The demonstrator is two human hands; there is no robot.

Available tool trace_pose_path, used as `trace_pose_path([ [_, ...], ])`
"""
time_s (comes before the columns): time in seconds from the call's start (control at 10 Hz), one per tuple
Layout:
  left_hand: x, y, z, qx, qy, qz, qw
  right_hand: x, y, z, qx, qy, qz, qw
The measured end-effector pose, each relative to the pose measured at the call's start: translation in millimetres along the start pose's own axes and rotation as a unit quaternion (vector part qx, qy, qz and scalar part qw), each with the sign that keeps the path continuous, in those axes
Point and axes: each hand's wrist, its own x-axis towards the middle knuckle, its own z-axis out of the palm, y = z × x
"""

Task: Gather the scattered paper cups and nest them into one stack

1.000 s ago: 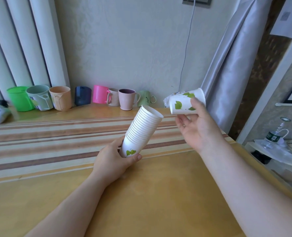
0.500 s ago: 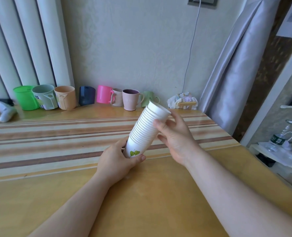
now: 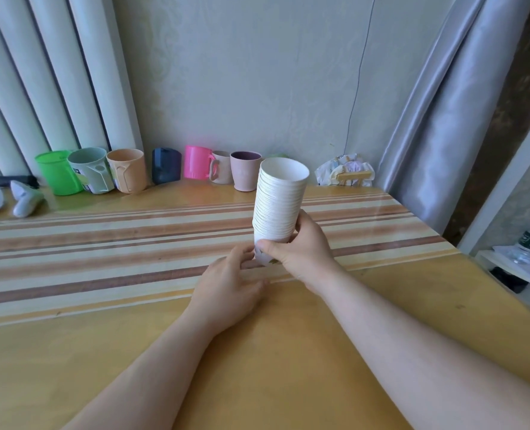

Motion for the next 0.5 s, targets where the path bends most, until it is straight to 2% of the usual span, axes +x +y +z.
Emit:
trace_pose_path([
  [0.2, 0, 1, 5, 0.096, 0.011, 0.004, 0.995, 17, 19, 1, -0.032, -0.013, 0.019, 0.999],
  [0.4, -2, 3, 7, 0.152, 0.007, -0.014, 0.988, 6, 24, -5, -0.141, -0.054, 0.014, 0.988],
  [0.5, -7, 11, 12, 0.190, 0.002, -0.020, 0.982, -18, 29, -22, -0.215, -0.099, 0.006, 0.972],
])
